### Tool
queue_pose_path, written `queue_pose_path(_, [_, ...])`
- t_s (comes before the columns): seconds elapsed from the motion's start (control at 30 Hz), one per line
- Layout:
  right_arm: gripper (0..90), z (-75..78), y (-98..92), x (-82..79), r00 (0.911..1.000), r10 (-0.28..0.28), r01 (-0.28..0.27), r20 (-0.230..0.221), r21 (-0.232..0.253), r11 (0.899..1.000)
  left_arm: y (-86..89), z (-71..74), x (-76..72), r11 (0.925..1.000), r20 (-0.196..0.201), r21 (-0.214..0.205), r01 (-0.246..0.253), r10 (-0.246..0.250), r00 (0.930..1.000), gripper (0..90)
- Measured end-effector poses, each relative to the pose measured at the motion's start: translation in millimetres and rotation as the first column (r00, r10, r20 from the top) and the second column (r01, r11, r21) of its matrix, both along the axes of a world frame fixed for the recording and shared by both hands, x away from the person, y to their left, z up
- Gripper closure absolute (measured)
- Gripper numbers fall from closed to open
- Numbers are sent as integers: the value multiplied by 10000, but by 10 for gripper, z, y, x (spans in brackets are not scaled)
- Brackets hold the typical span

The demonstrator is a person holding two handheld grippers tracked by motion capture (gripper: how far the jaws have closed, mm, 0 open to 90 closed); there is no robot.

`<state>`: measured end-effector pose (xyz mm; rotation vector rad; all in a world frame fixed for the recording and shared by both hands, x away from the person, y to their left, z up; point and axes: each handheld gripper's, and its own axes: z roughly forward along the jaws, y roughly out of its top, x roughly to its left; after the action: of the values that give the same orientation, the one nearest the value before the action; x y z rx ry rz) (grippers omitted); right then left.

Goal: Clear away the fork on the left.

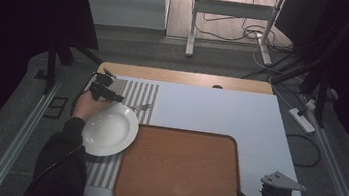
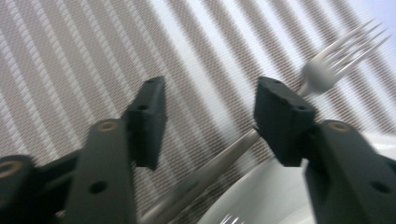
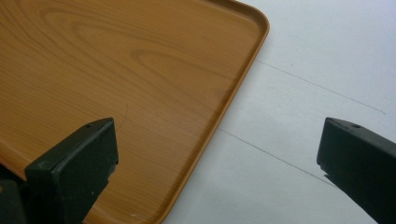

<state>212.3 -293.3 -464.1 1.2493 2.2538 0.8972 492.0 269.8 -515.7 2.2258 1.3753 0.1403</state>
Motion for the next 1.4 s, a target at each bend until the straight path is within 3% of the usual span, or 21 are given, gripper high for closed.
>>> queue_pose_path(0.03, [0, 0, 0, 0, 10000, 6, -6, -2, -4, 10000, -30, -1, 5, 10000, 32, -34, 86, -86, 10000, 337])
queue_pose_path(0.07, [0, 0, 0, -1, 10000, 16, -16, -2, -2, 10000, -94, -21, 19, 9995, -65, -87, 318, -319, 9995, 176])
queue_pose_path(0.1, [0, 0, 0, -1, 10000, 16, -16, -2, -2, 10000, -94, -21, 19, 9995, -65, -87, 318, -319, 9995, 108])
queue_pose_path(0.23, [0, 0, 0, -1, 10000, 35, -35, 0, -8, 10000, -224, -73, 40, 9962, -105, -44, 871, -871, 9961, 11])
queue_pose_path(0.37, [0, 0, 1, -1, 10000, 46, -46, -4, -29, 10000, -345, -135, 77, 9925, -325, 304, 1184, -1174, 9926, 0])
queue_pose_path(0.53, [0, -1, 0, -1, 10000, 72, -72, -6, -16, 10000, -466, -206, 115, 9854, -490, 1093, 1303, -1256, 9909, 0])
queue_pose_path(0.63, [0, 0, 1, -1, 9999, 102, -102, -28, -47, 9999, -507, -215, 133, 9749, -454, 1762, 1364, -1303, 9904, 0])
queue_pose_path(0.7, [0, -1, 3, -2, 9999, 123, -123, -35, -64, 9999, -495, -206, 146, 9747, -522, 1731, 1417, -1346, 9895, 3])
queue_pose_path(0.77, [0, -3, 5, -2, 9999, 135, -135, -39, -62, 9999, -463, -189, 143, 9737, -479, 1728, 1487, -1425, 9886, 36])
queue_pose_path(0.83, [0, -4, 6, -1, 9999, 157, -157, -45, -83, 9998, -394, -170, 134, 9773, -291, 1578, 1412, -1383, 9900, 112])
queue_pose_path(0.97, [0, -6, 15, -1, 9998, 190, -191, -71, -179, 9997, -258, -144, 108, 9816, 86, 1450, 1246, -1272, 9918, 362])
queue_pose_path(1.03, [0, -7, 19, 1, 9998, 199, -201, -95, -215, 9996, -230, -134, 97, 9811, 119, 1477, 1253, -1285, 9916, 460])
queue_pose_path(1.07, [0, -9, 20, 2, 9997, 216, -218, -98, -211, 9995, -214, -126, 94, 9808, 112, 1489, 1257, -1288, 9916, 563])
queue_pose_path(1.1, [0, -9, 20, 2, 9997, 216, -218, -98, -211, 9995, -200, -118, 90, 9803, 95, 1521, 1264, -1293, 9916, 563])
queue_pose_path(1.2, [0, -9, 19, 2, 9997, 222, -224, -100, -211, 9995, -151, -113, 80, 9807, 43, 1444, 1319, -1339, 9910, 769])
queue_pose_path(1.33, [0, -9, 22, 2, 9996, 248, -251, -117, -230, 9994, -103, -109, 90, 9812, -284, 965, 1672, -1652, 9859, 838])
queue_pose_path(1.4, [0, -9, 22, 2, 9997, 239, -242, -112, -223, 9995, -96, -104, 104, 9856, -505, 789, 1493, -1456, 9880, 851])
